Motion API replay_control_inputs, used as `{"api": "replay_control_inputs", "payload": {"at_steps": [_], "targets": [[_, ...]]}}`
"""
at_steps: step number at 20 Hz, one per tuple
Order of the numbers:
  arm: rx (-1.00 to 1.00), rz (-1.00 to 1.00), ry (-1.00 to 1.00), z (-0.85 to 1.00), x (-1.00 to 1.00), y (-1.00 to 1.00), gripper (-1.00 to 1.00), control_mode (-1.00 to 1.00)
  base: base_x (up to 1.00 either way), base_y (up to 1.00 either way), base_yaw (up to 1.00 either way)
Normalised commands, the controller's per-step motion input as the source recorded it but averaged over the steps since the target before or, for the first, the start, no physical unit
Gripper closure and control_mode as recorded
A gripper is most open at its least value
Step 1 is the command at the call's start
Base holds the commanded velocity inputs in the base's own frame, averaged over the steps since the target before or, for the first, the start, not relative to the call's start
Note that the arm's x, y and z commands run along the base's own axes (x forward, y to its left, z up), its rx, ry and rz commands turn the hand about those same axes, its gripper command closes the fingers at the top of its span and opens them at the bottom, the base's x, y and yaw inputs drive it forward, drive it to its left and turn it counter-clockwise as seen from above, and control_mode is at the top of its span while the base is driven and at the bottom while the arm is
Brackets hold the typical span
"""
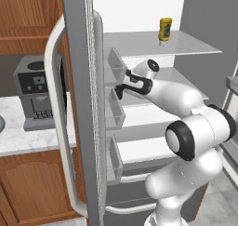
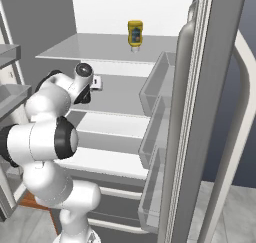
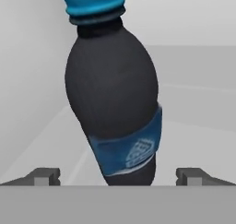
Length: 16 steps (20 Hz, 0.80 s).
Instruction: Move the water bottle and mustard from the second highest shelf to the top shelf to make space. Then, place the pitcher from the counter on the cleared second highest shelf.
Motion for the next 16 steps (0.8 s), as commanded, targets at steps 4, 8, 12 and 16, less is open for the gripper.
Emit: {"api": "replay_control_inputs", "payload": {"at_steps": [4, 8, 12, 16], "targets": [[0.00, 0.00, 0.00, -0.06, 0.21, 0.16, -1.00, -1.00, 0.00, 0.00, 0.00], [0.00, 0.00, 0.00, -0.06, 0.21, 0.12, -1.00, -1.00, 0.00, 0.00, 0.00], [0.00, 0.00, 0.00, -0.05, 0.23, 0.04, -1.00, -1.00, 0.00, 0.00, 0.00], [0.00, 0.00, -0.01, -0.06, 0.20, 0.00, -1.00, -1.00, 0.00, 0.00, 0.00]]}}
